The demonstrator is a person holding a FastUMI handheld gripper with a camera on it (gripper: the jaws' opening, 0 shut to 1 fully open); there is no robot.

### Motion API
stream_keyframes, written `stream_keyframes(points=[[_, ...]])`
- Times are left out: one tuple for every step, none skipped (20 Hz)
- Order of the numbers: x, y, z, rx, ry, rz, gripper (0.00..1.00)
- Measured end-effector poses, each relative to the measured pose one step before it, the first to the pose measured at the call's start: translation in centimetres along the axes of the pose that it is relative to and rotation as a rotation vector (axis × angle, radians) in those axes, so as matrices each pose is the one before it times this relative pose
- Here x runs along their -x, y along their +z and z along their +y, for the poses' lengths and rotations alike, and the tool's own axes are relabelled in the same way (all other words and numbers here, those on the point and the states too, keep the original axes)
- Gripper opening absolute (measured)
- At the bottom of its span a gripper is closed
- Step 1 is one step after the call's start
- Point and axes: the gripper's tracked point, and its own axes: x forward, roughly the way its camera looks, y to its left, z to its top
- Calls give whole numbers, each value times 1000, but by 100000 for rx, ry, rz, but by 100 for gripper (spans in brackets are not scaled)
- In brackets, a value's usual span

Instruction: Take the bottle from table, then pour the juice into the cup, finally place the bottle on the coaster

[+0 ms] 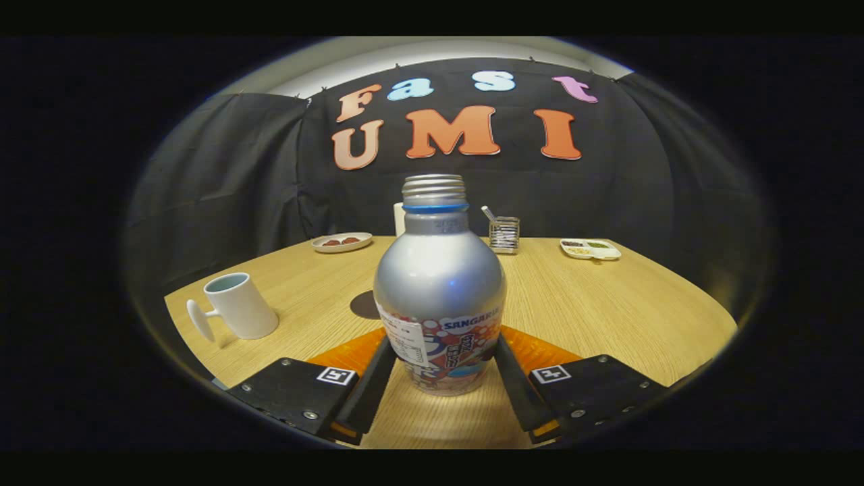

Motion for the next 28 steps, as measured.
stream_keyframes(points=[[-54,73,208,1416,-82,572,80],[-68,112,63,1724,-807,450,80],[-137,173,125,2112,-506,40,80],[23,208,59,2355,-718,-252,80],[-61,305,154,2664,-561,-220,80],[-91,287,327,2781,-195,-106,79],[10,88,360,2758,203,530,79],[-157,281,410,2862,150,193,80],[-216,299,441,3204,-328,-192,80],[-82,246,185,3545,-664,-355,80],[-123,365,214,3855,-725,-458,80],[-119,281,242,3741,-1021,-357,78],[-77,463,60,3642,-1550,-1044,79],[-104,250,-45,3838,-1480,-698,79],[-137,421,100,3692,-1238,-712,79],[-164,318,27,3422,-1043,-660,79],[-116,411,90,3144,-759,-542,79],[-87,321,243,2927,-568,-390,79],[-273,315,209,2665,-813,-943,79],[38,501,233,2808,-360,-1422,79],[-136,349,160,2622,-270,-604,79],[-219,181,54,2422,-643,-814,79],[-86,346,65,2441,-576,-1051,79],[-215,332,85,2468,-861,-790,79],[-19,309,49,2686,-678,-699,79],[-223,239,-31,2658,-1126,-783,79],[-131,345,-1,2742,-1090,-717,79],[-87,433,18,2573,-994,-633,79]])
